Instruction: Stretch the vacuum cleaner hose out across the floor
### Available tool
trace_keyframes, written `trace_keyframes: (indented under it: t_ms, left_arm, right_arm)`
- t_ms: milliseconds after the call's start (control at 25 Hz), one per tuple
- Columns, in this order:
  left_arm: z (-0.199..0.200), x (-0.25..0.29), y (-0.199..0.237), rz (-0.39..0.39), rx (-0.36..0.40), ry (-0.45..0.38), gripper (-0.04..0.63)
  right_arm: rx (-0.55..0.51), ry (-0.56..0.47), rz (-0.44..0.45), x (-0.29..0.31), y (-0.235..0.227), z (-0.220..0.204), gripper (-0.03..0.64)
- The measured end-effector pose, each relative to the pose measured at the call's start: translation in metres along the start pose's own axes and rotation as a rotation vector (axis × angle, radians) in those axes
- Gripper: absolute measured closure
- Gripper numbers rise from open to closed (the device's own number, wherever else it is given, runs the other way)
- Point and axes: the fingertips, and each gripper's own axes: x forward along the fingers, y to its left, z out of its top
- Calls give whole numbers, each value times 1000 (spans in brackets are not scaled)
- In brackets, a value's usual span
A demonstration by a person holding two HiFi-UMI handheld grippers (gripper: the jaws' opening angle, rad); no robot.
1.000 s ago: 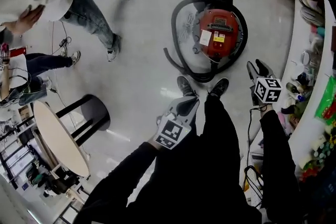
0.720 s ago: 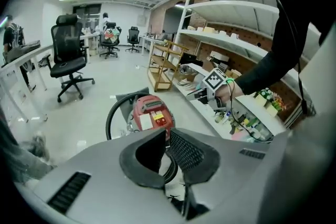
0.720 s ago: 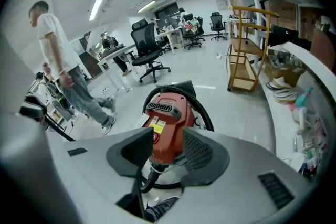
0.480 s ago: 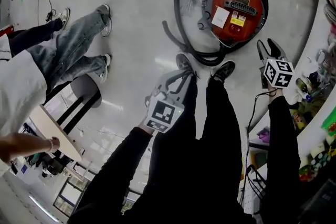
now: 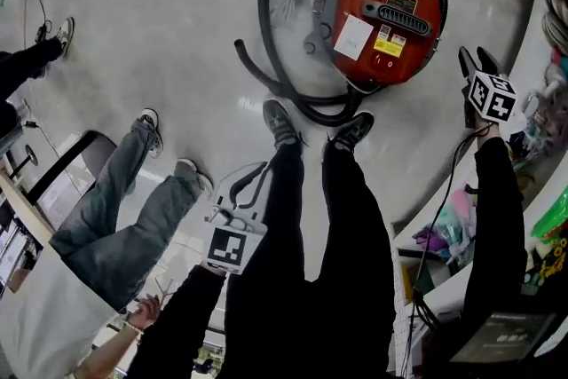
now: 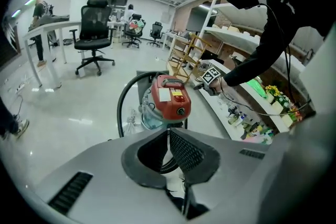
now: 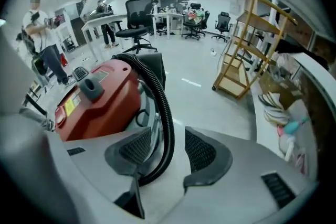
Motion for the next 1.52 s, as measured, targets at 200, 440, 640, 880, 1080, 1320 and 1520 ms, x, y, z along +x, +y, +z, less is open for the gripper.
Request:
trace_keyframes:
  t_ms: [200,440,640,880,1080,1320,1520]
  left_arm:
    - [-29,3,1,46,-70,29,574]
    - [-48,1,12,127,-156,31,574]
    - [-69,-1,22,171,-212,53,574]
    - [-62,4,19,174,-257,24,574]
    - [-51,7,20,168,-275,-2,574]
    - [-24,4,19,151,-252,-54,574]
    - [-24,4,21,164,-228,-51,574]
  right_arm:
    - [-123,-66,37,51,-1,67,423]
    - [-270,-69,121,109,25,109,422]
    - [-333,-45,153,135,34,111,422]
    - [-374,-49,186,151,36,105,420]
    - [-317,-48,192,163,35,107,394]
    - [-367,-55,254,159,41,110,426]
    - [-505,-29,222,152,43,112,450]
